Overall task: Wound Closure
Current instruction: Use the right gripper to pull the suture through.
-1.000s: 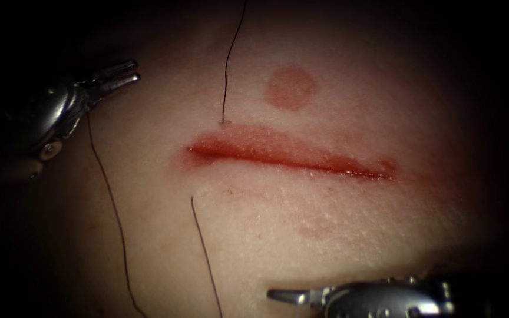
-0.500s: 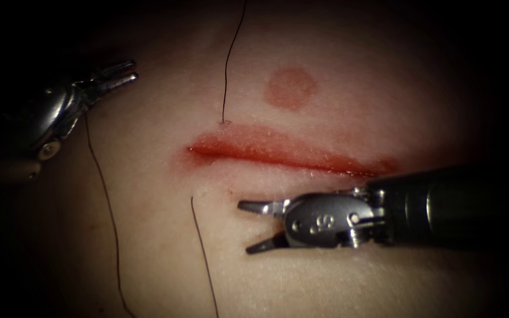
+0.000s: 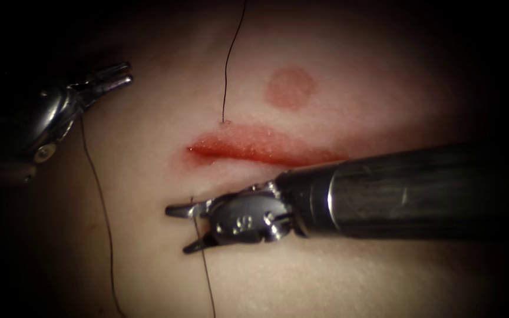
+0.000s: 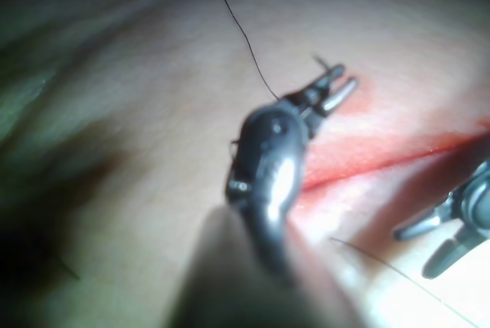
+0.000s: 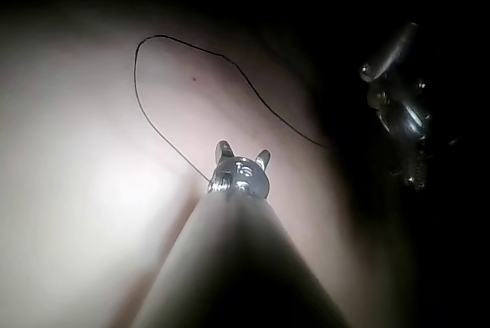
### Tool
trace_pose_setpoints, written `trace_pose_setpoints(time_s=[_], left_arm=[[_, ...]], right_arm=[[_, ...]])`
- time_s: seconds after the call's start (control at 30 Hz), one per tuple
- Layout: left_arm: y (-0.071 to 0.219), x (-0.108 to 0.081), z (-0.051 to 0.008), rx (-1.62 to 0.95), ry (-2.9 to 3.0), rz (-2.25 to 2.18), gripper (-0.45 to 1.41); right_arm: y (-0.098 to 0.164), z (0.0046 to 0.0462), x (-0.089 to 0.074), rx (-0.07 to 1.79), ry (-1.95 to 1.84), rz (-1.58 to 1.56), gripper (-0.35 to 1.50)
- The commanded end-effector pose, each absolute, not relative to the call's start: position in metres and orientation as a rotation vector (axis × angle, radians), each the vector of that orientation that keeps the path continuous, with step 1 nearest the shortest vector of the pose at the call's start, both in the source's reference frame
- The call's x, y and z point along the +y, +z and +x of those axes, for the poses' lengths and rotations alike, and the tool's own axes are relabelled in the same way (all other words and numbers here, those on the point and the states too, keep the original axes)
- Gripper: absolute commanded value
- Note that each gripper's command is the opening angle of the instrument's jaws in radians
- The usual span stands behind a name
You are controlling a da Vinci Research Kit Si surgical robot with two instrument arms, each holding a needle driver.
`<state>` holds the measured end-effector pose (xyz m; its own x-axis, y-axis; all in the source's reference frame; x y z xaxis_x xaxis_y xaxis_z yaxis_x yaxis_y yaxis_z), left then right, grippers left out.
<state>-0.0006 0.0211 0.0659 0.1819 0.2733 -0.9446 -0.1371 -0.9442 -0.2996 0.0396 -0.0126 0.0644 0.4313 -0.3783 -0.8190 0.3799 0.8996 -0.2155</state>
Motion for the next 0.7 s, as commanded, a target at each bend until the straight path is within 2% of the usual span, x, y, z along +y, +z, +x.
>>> trace_pose_setpoints(time_s=[0.03,0.33,0.4,0.7], left_arm=[[0.0667,0.021,-0.0011,-0.132,1.82,-2.148,-0.35],[0.0667,0.021,-0.0011,-0.132,1.82,-2.148,-0.35],[0.0667,0.0209,-0.001,-0.132,1.82,-2.148,-0.35],[0.0667,0.0209,-0.0008,-0.136,1.819,-2.154,-0.35]], right_arm=[[0.065,0.0407,-0.0129,1.022,-0.481,0.009,1.23],[0.066,0.0418,-0.0131,1.0,-0.547,0.047,1.23],[0.0663,0.0418,-0.0133,0.95,-0.595,0.033,1.23],[0.0655,0.0391,-0.0109,0.984,-0.569,0.024,1.21]])
